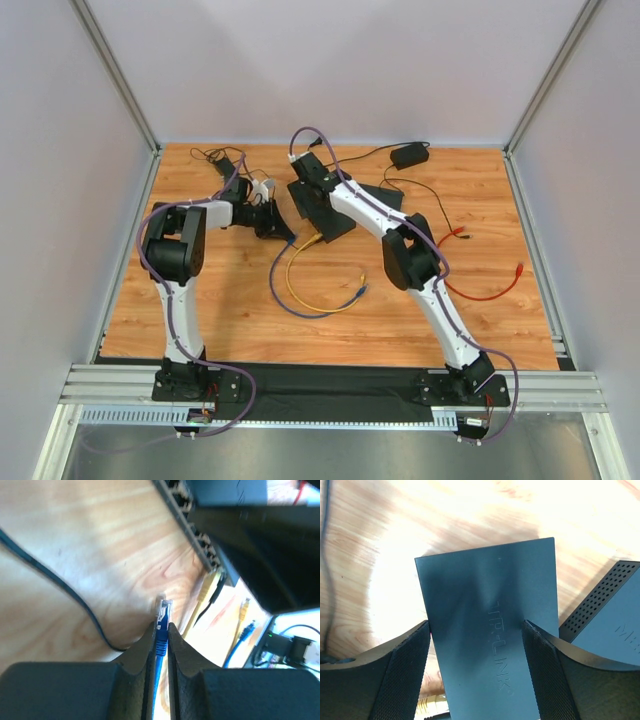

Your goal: Pull the plug from the switch port

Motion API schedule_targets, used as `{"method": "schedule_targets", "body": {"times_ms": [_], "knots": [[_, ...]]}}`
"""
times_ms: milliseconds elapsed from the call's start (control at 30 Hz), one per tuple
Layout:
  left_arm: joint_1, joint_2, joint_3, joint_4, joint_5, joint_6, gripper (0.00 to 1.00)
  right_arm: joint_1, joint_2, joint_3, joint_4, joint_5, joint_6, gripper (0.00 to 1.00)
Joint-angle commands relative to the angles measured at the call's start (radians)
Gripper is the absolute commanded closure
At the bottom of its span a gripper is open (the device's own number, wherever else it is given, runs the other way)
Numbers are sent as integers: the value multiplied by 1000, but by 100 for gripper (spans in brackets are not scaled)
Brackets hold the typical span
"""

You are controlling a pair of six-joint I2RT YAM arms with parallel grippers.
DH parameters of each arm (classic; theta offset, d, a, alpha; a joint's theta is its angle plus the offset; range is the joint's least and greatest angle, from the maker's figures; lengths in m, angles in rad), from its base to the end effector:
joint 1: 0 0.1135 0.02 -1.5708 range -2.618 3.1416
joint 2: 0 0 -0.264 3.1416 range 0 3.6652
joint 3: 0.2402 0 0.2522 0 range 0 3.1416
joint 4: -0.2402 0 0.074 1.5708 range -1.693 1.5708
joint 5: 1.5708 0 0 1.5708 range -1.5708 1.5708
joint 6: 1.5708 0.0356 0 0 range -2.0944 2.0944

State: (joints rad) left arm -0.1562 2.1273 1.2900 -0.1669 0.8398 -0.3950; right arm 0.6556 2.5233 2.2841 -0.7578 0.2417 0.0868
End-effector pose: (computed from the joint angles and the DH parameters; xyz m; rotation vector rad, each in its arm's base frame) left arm 0.4112 -0.0916 0.1134 0.0252 2.5555 -1.2895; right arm 0.4382 0.3263 0.1756 -0.6211 2.4467 -0.0155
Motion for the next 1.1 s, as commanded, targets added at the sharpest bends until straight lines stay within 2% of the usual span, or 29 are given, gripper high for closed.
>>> {"method": "schedule_targets", "body": {"times_ms": [0,300,333,367,400,567,633,833,1000,1067], "knots": [[6,-123,-34,-13,-68,5,100,-24,25,-73,12,-67,34,26],[47,-248,-43,-126,-316,64,100,-27,-29,-135,75,-113,34,26],[47,-251,-43,-129,-346,59,96,-25,-31,-135,78,-116,33,25],[47,-259,-46,-129,-396,51,79,-25,-31,-136,80,-119,30,25],[47,-260,-47,-129,-415,47,71,-27,-32,-137,80,-119,31,25],[47,-279,-55,-137,-487,10,54,-30,-32,-137,84,-133,28,26],[43,-294,-79,-138,-557,-24,45,-28,-34,-135,83,-139,28,25],[-26,-427,-159,-222,-891,-200,48,-30,-28,-117,81,-159,27,25],[-144,-575,-351,-183,-982,-330,51,-31,-29,-103,89,-182,33,25],[-235,-633,-402,-207,-1037,-404,50,-31,-35,-110,98,-188,36,25]]}}
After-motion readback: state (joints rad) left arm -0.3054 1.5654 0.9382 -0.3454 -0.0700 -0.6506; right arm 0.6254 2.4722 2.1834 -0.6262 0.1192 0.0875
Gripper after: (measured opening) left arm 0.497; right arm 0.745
